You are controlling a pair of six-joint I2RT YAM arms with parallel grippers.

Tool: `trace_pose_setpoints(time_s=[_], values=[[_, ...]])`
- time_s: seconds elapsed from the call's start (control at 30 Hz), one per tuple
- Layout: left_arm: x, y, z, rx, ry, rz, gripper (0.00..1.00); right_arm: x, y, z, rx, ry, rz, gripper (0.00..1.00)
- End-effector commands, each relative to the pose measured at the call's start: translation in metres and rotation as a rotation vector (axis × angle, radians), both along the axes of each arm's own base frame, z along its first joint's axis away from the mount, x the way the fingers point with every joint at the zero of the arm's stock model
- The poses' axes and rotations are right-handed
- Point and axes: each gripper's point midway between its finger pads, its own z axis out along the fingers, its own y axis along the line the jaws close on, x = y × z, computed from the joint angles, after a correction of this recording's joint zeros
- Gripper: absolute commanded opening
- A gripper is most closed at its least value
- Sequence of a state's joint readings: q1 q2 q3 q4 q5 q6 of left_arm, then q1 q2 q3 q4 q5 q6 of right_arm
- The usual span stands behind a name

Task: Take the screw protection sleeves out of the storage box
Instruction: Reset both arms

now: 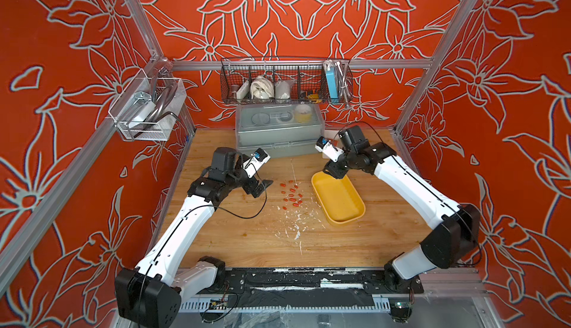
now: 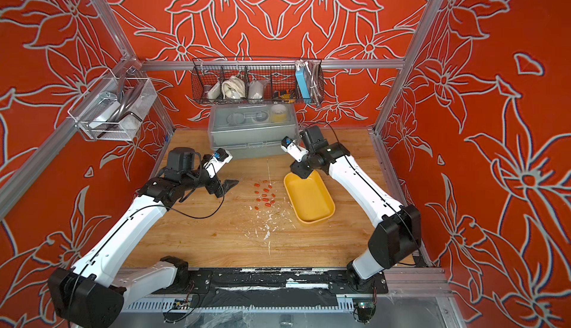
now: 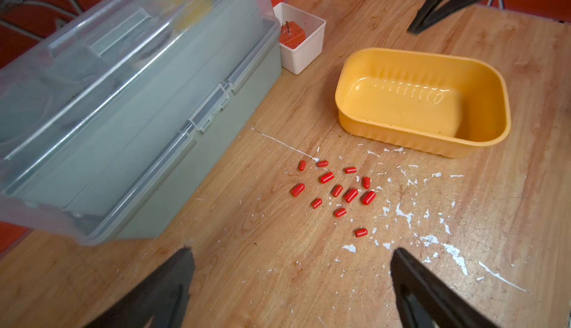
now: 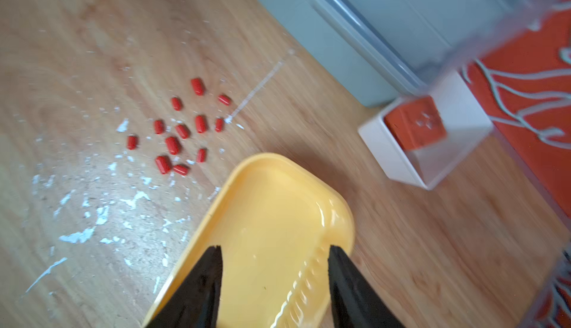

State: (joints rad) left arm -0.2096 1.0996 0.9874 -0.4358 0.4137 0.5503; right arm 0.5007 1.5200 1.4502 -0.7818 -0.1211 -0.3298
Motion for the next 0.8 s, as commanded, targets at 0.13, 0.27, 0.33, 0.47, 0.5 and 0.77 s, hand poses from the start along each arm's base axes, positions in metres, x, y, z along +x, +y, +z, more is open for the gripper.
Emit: trace_pose_setpoints(time_s=[0.13, 0.27, 0.33, 0.47, 0.5, 0.77], values=[[0.013, 0.027, 0.003, 0.009, -0.117, 0.133, 0.98, 0.015, -0.107, 0.015, -0.147, -0.189, -0.325, 0.98], [0.017, 0.044, -0.009, -0.007, -0.143, 0.212, 0.98, 0.017, -0.152, 0.022, -0.118, -0.249, -0.474, 0.99], [0.019, 0.058, -0.009, -0.032, -0.177, 0.290, 0.98, 0.018, -0.175, 0.022, -0.108, -0.272, -0.551, 0.99], [0.025, 0.092, -0.018, -0.115, -0.198, 0.490, 0.98, 0.015, -0.217, 0.013, -0.070, -0.310, -0.704, 0.99], [0.025, 0.100, -0.021, -0.137, -0.205, 0.537, 0.98, 0.014, -0.225, 0.010, -0.048, -0.312, -0.739, 0.99], [0.030, 0.150, -0.052, -0.275, -0.164, 0.800, 0.98, 0.015, -0.264, -0.038, 0.090, -0.335, -0.956, 0.99]])
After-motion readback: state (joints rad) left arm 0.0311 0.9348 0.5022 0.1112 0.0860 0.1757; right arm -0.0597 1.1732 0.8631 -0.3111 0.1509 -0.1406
